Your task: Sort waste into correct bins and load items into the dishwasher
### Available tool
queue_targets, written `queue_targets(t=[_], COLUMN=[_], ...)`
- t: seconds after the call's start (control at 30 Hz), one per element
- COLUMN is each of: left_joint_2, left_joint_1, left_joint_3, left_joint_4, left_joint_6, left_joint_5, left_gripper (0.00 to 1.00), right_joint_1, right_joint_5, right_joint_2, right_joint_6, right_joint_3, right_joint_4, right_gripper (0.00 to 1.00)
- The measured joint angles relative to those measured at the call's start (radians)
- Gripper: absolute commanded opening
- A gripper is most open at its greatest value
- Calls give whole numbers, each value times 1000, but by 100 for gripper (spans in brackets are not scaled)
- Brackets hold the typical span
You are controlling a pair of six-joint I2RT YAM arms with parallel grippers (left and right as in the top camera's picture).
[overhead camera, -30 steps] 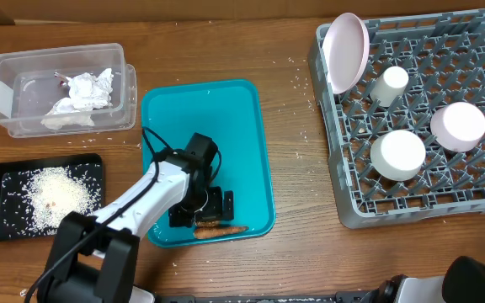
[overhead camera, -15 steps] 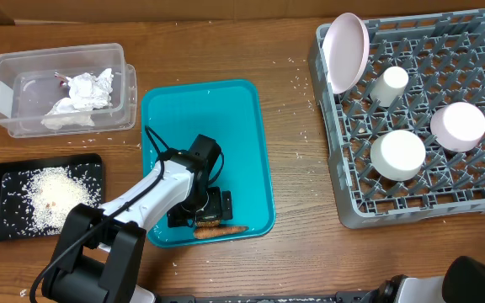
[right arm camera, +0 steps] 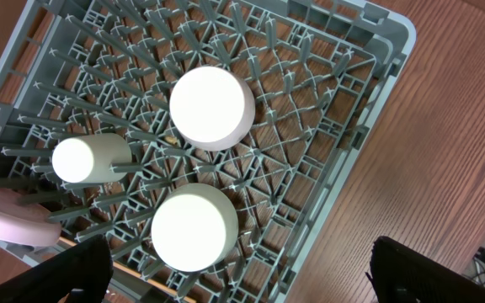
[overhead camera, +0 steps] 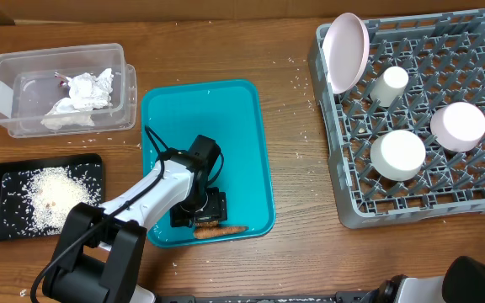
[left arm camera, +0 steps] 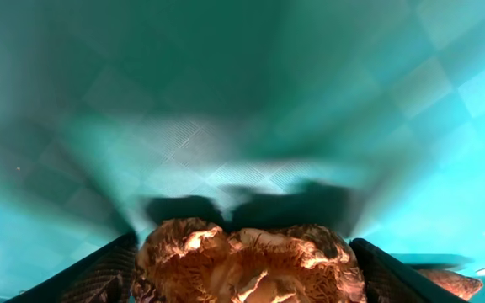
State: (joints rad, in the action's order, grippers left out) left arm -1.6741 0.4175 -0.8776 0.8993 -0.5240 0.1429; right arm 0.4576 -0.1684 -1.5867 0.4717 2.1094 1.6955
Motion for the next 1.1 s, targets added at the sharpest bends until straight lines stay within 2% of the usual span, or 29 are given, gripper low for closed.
queue_targets(t=[0.17, 0.47, 1.03, 1.1], left_joint_2=[-2, -12, -23, -28], left_joint_1=[0, 0, 0, 0], left_joint_3=[0, -12, -42, -64], left_joint_4=[7, 16, 9, 11], left_joint_6=[0, 0, 0, 0], left_joint_5=[34, 54, -29, -31], left_gripper=[75, 74, 74, 69], right_joint_1=[0, 0, 0, 0], right_joint_5=[0, 0, 0, -1], right_joint_2=[0, 0, 0, 0], right_joint_6=[0, 0, 0, 0], right_joint_3=[0, 0, 0, 0], right_joint_4=[0, 0, 0, 0], right_gripper=[100, 100, 100, 100])
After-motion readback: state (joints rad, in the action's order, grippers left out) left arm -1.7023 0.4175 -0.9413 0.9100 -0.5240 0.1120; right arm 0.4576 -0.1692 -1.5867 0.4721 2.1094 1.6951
